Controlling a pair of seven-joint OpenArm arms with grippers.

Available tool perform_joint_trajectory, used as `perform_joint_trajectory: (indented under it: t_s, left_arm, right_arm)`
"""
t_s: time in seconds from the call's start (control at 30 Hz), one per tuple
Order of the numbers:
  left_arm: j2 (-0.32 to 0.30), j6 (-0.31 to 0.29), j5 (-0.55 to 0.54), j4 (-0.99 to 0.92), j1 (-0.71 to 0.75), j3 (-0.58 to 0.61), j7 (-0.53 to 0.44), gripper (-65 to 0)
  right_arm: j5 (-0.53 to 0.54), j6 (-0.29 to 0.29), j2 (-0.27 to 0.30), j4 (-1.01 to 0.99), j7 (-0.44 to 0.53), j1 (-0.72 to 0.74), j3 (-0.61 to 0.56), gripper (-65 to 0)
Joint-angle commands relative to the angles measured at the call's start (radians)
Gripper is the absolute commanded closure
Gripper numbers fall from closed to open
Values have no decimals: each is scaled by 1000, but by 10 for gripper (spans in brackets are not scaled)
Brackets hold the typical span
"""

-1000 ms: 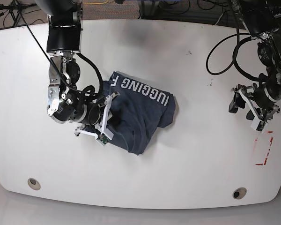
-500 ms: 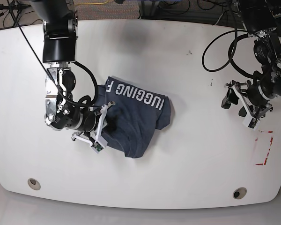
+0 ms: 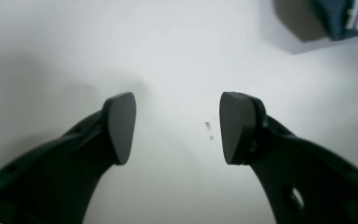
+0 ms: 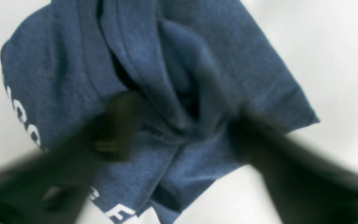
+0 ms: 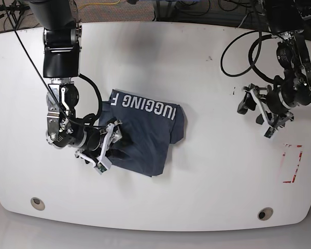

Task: Fold the T-shirt properly
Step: 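Drag the bundle with the right gripper to straighten it on the table, then grasp the bundle's lower edge with both grippers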

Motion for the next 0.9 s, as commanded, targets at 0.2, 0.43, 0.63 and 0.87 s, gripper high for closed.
perform_joint_trajectory:
  t_s: [0.2, 0.43, 0.63, 0.87]
  left_arm:
    - [29, 0, -14, 20, -25, 112, -64, -397]
    - [29, 8, -5, 14, -72, 247, -139, -397]
    - [37, 9, 41, 13, -135, 351, -216, -397]
    - [153, 9, 216, -66, -241, 460, -283, -397]
  right_arm:
    - [-22, 2, 28, 160, 36, 12, 88, -634]
    - [-17, 2, 24, 387, -30, -97, 159, -636]
    - [-22, 2, -41, 513, -83, -200, 165, -636]
    - [-25, 2, -78, 528, -83, -275, 163, -563]
